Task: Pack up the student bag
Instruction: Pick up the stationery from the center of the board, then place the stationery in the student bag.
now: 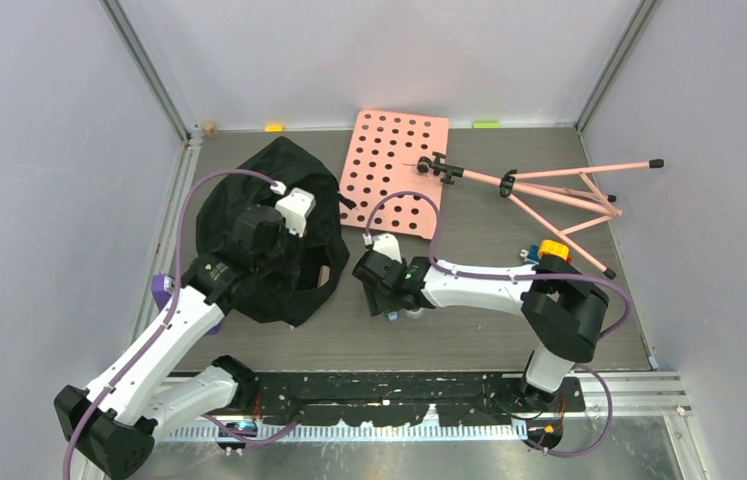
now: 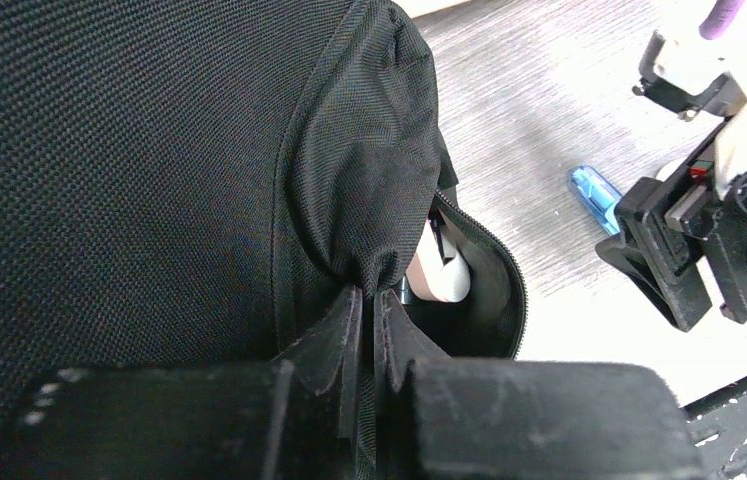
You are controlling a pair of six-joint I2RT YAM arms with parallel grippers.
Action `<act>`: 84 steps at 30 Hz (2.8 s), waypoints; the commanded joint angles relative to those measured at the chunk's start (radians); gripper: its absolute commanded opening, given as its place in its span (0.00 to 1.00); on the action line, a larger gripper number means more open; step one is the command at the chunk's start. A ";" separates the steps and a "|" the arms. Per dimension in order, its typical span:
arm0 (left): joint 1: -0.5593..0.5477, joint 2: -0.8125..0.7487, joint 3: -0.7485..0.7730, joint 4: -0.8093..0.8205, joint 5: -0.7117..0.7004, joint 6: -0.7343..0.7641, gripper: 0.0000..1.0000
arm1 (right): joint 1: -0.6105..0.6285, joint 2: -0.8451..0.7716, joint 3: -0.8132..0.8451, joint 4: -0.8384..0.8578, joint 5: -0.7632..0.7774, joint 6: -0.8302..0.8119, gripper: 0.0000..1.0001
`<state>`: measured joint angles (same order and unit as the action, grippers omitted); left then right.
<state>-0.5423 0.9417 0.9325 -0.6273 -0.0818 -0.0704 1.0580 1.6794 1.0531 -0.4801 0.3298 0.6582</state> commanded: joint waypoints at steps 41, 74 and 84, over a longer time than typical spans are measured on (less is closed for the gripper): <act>0.001 -0.040 0.008 0.018 -0.015 0.003 0.00 | -0.029 0.099 0.028 -0.001 0.001 0.065 0.21; 0.001 -0.037 0.008 0.021 -0.014 0.003 0.00 | 0.002 -0.086 0.227 0.419 -0.274 -0.002 0.07; 0.001 -0.031 0.008 0.022 -0.004 0.001 0.00 | 0.010 -0.065 0.198 0.409 -0.315 0.090 0.05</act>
<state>-0.5419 0.9325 0.9325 -0.6308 -0.0856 -0.0700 1.0557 1.6260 1.2564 -0.1165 0.0414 0.7067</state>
